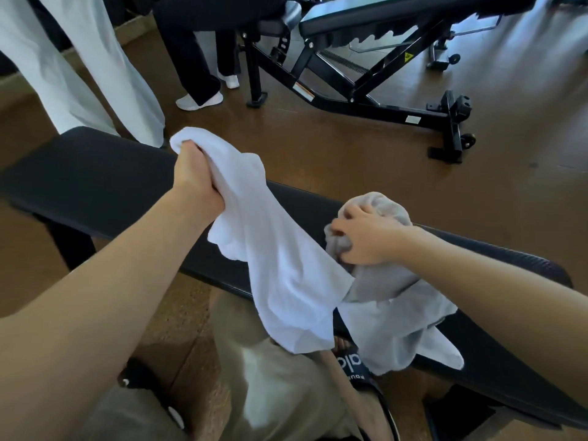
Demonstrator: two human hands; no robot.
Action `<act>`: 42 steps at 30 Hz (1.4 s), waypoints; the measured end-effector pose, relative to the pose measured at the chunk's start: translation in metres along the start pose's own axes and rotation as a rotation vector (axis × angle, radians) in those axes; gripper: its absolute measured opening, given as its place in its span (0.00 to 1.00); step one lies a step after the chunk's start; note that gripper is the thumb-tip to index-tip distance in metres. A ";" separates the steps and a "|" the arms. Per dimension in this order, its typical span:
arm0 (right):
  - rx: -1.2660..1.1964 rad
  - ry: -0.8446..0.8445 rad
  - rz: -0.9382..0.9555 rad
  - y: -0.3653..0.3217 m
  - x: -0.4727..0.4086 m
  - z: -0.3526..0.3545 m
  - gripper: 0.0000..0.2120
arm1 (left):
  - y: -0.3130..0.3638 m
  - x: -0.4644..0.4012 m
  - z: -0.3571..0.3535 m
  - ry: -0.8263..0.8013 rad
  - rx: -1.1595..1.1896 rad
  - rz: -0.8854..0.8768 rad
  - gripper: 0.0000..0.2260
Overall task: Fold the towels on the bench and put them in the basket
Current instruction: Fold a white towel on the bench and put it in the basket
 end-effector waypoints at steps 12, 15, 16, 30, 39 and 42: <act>-0.372 0.179 0.024 -0.018 0.021 0.061 0.30 | 0.007 0.013 -0.013 -0.151 -0.403 -0.022 0.15; -0.900 0.313 0.187 -0.062 0.013 0.100 0.40 | 0.021 0.020 -0.029 -0.250 -0.615 -0.214 0.12; -0.970 0.373 0.204 -0.072 0.007 0.108 0.38 | 0.028 0.023 -0.034 -0.291 -0.691 -0.287 0.12; -0.705 0.740 0.112 -0.085 -0.022 0.188 0.03 | 0.122 0.012 0.003 -0.271 -1.757 -0.985 0.07; -0.488 0.612 -0.047 -0.074 -0.058 0.176 0.06 | 0.104 -0.008 0.026 -0.627 -2.121 -0.910 0.19; -0.524 0.480 -0.059 -0.066 -0.068 0.175 0.13 | 0.104 -0.026 0.032 -0.632 -2.099 -0.829 0.13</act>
Point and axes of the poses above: each hand's wrist, its own x-axis away from the middle knuckle, its own z-axis out of the back of the hand, y = z × x, the point moved 10 cm from there along -x, towards the middle knuckle, and after that the axes turned 10 degrees about x, right-handed, at the moved point
